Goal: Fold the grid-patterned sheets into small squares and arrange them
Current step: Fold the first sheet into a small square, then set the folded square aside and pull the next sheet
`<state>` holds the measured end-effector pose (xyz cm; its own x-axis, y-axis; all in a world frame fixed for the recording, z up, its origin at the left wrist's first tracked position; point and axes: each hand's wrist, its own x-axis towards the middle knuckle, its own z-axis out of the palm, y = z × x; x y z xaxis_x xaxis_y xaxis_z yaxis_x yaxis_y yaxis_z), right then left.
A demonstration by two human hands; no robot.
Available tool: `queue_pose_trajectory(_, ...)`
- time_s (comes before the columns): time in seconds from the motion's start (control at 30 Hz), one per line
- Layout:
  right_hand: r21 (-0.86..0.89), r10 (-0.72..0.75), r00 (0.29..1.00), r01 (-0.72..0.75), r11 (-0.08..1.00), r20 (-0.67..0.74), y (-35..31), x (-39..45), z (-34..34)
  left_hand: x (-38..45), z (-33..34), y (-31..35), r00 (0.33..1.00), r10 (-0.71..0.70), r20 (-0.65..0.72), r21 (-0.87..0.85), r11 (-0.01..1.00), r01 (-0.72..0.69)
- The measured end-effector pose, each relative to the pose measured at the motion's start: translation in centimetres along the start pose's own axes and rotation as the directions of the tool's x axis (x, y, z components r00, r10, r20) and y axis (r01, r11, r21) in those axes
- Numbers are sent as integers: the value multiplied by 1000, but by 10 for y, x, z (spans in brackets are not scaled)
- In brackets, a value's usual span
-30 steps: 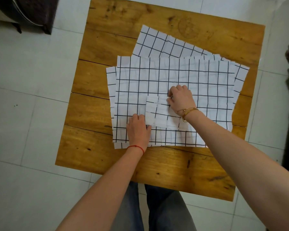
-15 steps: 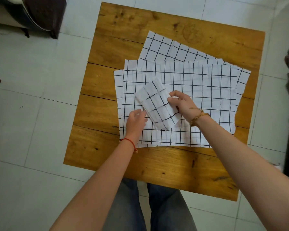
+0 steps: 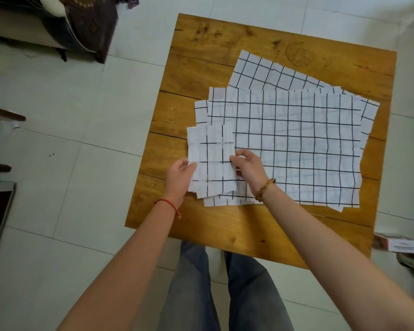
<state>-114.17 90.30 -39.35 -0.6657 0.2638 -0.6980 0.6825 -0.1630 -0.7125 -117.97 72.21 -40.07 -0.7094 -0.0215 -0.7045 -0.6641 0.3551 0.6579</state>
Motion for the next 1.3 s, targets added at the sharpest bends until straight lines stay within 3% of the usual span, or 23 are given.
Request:
queue_pose_trajectory(0.1,-235,-71,996,55,971,-61,19,-8,35,2,-32,-16,997,60,-41,105,993,-56)
queue_pose_trajectory(0.23,-497,-130,991,95,862,-35,39,-19,78,1,-71,-38,980,177,-93,278,949,-145)
queue_pose_trajectory(0.5,-786,-104,994,92,611,36,61,-32,145,2,-124,-73,961,239,-142,342,923,-179)
queue_pose_trajectory(0.73,-883,-96,995,62,466,19,70,-28,174,5,-144,-90,962,244,-122,404,898,-176)
queue_pose_trajectory(0.93,-891,-64,998,49,451,22,70,-28,172,5,-149,-93,944,309,-115,495,842,-216)
queue_pose_trajectory(1.03,-856,-178,983,48,515,-52,67,-31,160,4,-150,-90,917,385,-102,570,778,-264)
queue_pose_trajectory(1.13,-804,-372,914,94,586,-164,66,-32,136,2,-146,-84,862,503,-66,639,684,-350)
queue_pose_trajectory(1.23,-819,-472,858,116,562,-202,69,-30,107,2,-134,-77,822,569,-17,666,619,-415)
queue_pose_trajectory(1.3,-840,-472,860,103,533,-194,74,-27,91,2,-120,-71,802,594,62,672,569,-474)
